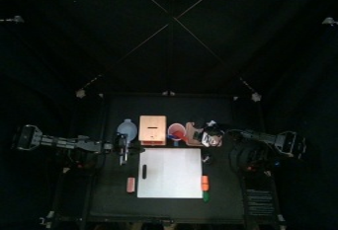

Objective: Place sushi on board then cut the sushi with the knife then place the pieces on the plate
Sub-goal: Place the sushi on the board

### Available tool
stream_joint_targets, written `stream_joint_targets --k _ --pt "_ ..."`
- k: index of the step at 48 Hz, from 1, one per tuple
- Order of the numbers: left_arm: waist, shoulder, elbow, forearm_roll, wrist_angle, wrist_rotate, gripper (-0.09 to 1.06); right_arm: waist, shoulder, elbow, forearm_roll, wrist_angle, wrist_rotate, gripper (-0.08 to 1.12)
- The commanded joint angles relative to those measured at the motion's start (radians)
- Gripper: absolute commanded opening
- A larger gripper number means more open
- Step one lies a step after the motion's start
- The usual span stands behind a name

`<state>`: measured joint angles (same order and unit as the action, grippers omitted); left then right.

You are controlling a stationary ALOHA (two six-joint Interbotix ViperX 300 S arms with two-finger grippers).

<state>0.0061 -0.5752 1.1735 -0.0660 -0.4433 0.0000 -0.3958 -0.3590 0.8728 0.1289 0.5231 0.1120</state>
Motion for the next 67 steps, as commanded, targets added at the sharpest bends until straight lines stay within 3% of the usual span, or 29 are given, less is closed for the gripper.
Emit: stream_joint_targets --k 1,11,27,45,57,67 --pt "0.002 0.0 -0.014 -0.002 -0.008 0.002 0.39 0.067 -0.063 0.003 -0.029 -0.005 0.13 0.65" --pt "0.002 0.0 -0.012 -0.002 -0.008 0.0 0.39 0.206 -0.089 0.014 -0.092 -0.026 0.426 0.65" --pt "-0.002 0.0 -0.009 -0.002 -0.002 0.0 0.39 0.446 0.006 -0.015 -0.275 -0.055 0.934 0.65" --pt "-0.002 0.0 -0.008 -0.002 0.0 0.0 0.39 0.618 0.218 -0.195 -0.66 0.02 1.574 0.65" --pt "-0.002 0.0 -0.006 -0.002 0.0 0.0 0.39 0.678 0.35 -0.342 -0.695 0.146 1.855 0.65" --pt "0.002 -0.002 -0.006 -0.002 0.0 0.0 0.39 0.709 0.449 -0.457 -0.655 0.181 1.956 0.65"
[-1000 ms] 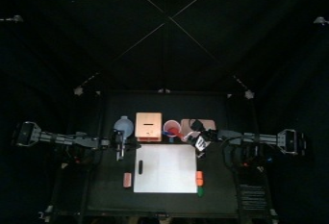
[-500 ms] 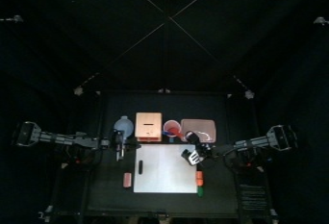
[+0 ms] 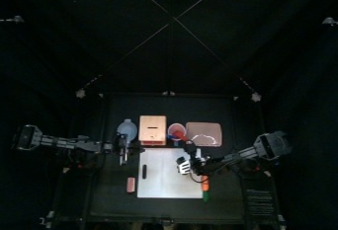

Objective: Place sushi on board then cut the sushi with the knife then place the pieces on the plate
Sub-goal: Place the sushi on the board

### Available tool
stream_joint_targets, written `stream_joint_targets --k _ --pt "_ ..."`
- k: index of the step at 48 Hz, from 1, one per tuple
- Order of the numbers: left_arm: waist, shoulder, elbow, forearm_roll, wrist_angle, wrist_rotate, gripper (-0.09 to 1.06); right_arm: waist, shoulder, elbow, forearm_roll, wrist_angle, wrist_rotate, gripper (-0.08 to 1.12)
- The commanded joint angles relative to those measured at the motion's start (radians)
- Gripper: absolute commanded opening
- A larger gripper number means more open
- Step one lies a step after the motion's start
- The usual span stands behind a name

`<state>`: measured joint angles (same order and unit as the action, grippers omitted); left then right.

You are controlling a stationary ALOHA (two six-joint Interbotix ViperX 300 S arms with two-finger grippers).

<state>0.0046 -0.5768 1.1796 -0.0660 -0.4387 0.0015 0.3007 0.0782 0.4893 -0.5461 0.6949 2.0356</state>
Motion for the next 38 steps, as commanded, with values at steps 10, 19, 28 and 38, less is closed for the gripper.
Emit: stream_joint_targets --k 10,19,28,38 --pt "0.002 -0.002 -0.011 -0.012 -0.005 -0.002 0.39 0.015 0.109 -0.196 0.032 0.146 0.103 0.65" --pt "0.003 -0.002 -0.008 -0.012 -0.005 0.003 0.39 0.009 0.15 -0.268 0.055 0.291 0.106 0.65" --pt "0.006 -0.003 -0.005 -0.012 -0.005 0.005 0.39 0.0 0.218 -0.331 0.08 0.31 0.097 0.65" --pt "0.006 -0.008 0.0 -0.009 -0.002 0.005 0.39 -0.011 0.25 -0.348 0.072 0.318 0.101 0.65"
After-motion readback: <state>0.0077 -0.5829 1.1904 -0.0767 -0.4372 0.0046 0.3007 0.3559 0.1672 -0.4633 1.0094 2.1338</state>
